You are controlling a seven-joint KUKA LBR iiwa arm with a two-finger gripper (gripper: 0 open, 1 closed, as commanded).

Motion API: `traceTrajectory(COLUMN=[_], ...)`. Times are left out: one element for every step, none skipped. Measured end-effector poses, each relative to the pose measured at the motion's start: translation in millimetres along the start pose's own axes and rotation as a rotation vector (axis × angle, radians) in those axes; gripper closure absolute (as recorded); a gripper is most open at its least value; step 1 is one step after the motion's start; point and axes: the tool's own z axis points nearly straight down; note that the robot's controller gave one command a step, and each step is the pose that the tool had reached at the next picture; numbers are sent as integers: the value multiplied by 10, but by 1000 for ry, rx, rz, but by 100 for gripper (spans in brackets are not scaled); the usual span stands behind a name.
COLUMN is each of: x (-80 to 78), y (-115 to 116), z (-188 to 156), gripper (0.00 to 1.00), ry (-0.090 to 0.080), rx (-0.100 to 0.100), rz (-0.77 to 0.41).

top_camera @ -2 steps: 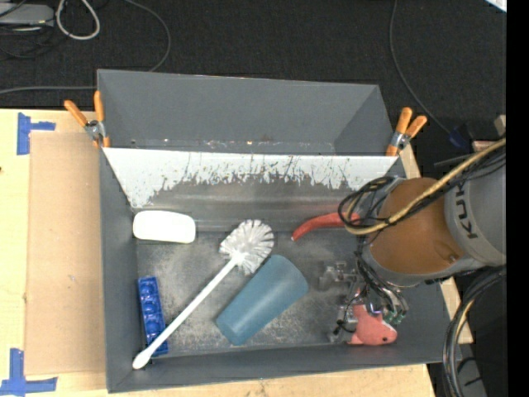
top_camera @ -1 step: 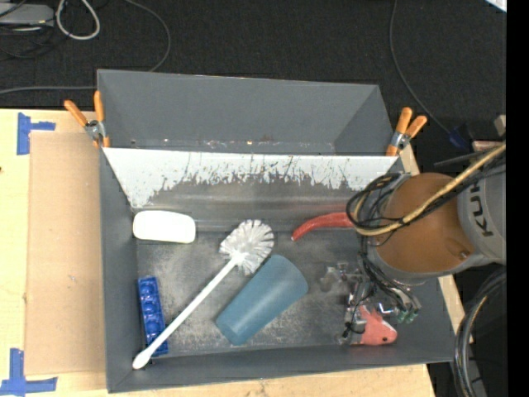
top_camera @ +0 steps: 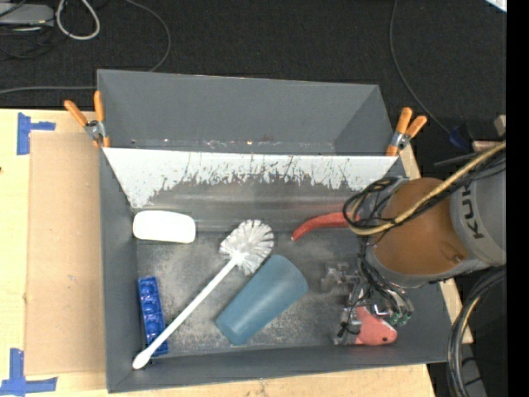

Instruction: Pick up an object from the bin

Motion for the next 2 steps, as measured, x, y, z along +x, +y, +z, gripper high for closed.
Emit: traceTrajectory(x=[50, 69], y=[-108, 53], z=[45, 47], gripper=[0, 100], ry=[-2, 5], rx=[0, 0], rz=[200, 371])
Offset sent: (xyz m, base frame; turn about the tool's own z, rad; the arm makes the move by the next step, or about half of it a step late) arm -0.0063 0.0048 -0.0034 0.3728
